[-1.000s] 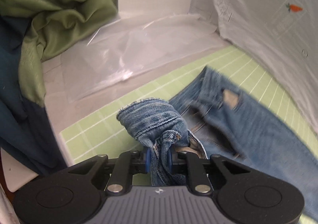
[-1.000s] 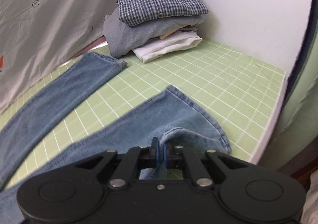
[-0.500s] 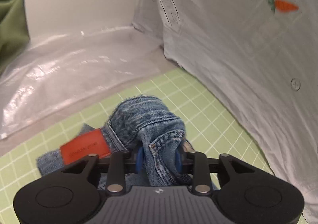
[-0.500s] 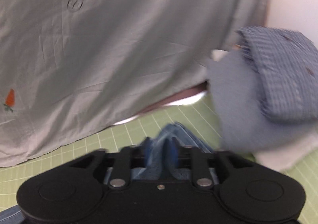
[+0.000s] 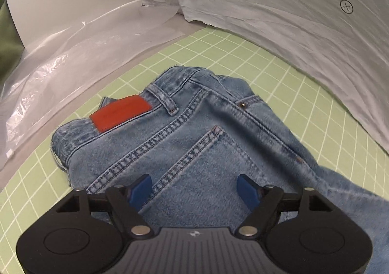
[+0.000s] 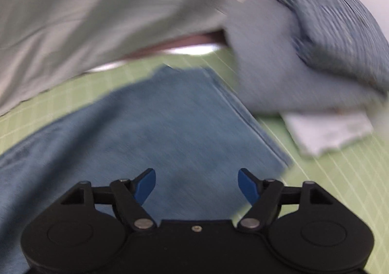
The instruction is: Fold clothes
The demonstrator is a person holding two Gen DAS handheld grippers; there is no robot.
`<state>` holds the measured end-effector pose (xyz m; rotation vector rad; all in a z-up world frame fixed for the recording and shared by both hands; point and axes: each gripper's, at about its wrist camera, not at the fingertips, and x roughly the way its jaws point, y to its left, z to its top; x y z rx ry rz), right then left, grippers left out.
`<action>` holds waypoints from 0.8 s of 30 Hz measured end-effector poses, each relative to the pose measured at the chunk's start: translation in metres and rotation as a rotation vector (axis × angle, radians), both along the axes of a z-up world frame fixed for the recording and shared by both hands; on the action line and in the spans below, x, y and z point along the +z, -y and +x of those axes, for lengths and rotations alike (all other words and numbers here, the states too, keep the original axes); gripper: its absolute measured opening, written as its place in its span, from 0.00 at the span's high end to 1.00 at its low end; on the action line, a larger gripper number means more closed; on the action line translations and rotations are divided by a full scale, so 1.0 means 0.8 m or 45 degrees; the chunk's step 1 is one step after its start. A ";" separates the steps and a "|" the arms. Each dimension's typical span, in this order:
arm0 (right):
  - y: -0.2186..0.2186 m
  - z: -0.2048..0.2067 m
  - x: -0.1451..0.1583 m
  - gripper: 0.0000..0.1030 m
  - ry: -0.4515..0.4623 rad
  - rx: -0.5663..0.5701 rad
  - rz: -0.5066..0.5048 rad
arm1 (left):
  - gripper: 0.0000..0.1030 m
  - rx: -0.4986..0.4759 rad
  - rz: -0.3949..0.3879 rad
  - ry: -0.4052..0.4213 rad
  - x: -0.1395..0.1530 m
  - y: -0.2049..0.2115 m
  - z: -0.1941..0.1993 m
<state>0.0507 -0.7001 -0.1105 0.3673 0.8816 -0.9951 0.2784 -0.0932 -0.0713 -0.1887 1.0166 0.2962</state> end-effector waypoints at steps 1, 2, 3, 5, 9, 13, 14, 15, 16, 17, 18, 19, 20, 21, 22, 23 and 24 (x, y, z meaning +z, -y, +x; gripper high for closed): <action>0.003 -0.009 -0.003 0.23 0.012 -0.036 0.016 | 0.22 -0.002 0.005 -0.001 0.000 -0.002 0.000; 0.005 -0.017 -0.007 0.22 0.028 -0.067 0.037 | 0.22 0.004 0.009 0.000 0.001 -0.004 0.002; 0.008 -0.024 -0.011 0.22 0.044 -0.094 0.063 | 0.22 0.011 0.011 0.003 0.002 -0.006 0.003; 0.014 -0.033 -0.019 0.20 0.077 -0.139 0.111 | 0.21 0.030 0.011 0.019 0.005 -0.012 0.007; 0.023 -0.041 -0.027 0.12 0.175 -0.208 0.151 | 0.14 0.029 0.025 0.042 0.003 -0.016 0.021; 0.027 -0.030 -0.027 0.18 0.174 -0.179 0.115 | 0.13 -0.014 0.046 0.049 -0.008 -0.007 0.042; 0.027 -0.025 -0.026 0.32 0.174 -0.157 0.102 | 0.13 -0.022 0.043 0.050 -0.012 -0.005 0.047; 0.027 -0.021 -0.024 0.49 0.174 -0.134 0.090 | 0.14 -0.026 0.045 0.051 -0.016 -0.002 0.051; 0.028 -0.018 -0.022 0.63 0.183 -0.102 0.089 | 0.19 -0.016 0.062 0.054 -0.019 0.000 0.053; 0.027 -0.016 -0.019 0.87 0.182 -0.082 0.082 | 0.36 -0.009 0.075 0.059 -0.021 0.002 0.054; 0.027 -0.013 -0.017 0.88 0.167 -0.068 0.073 | 0.46 -0.007 0.072 0.067 -0.023 0.002 0.053; 0.026 -0.012 -0.015 0.89 0.156 -0.048 0.064 | 0.55 -0.002 0.057 0.077 -0.023 0.000 0.052; 0.023 -0.012 -0.012 0.90 0.146 -0.028 0.049 | 0.63 0.010 0.056 0.088 -0.021 -0.001 0.049; 0.021 -0.013 -0.010 0.91 0.127 -0.014 0.031 | 0.66 0.008 0.059 0.094 -0.019 -0.004 0.046; 0.019 -0.019 -0.009 0.91 0.113 -0.016 0.024 | 0.74 0.002 0.064 0.101 -0.016 -0.007 0.043; 0.018 -0.028 -0.008 0.91 0.103 -0.027 0.023 | 0.79 -0.003 0.072 0.106 -0.013 -0.011 0.039; 0.017 -0.037 -0.008 0.92 0.094 -0.037 0.022 | 0.79 0.001 0.088 0.104 -0.011 -0.016 0.033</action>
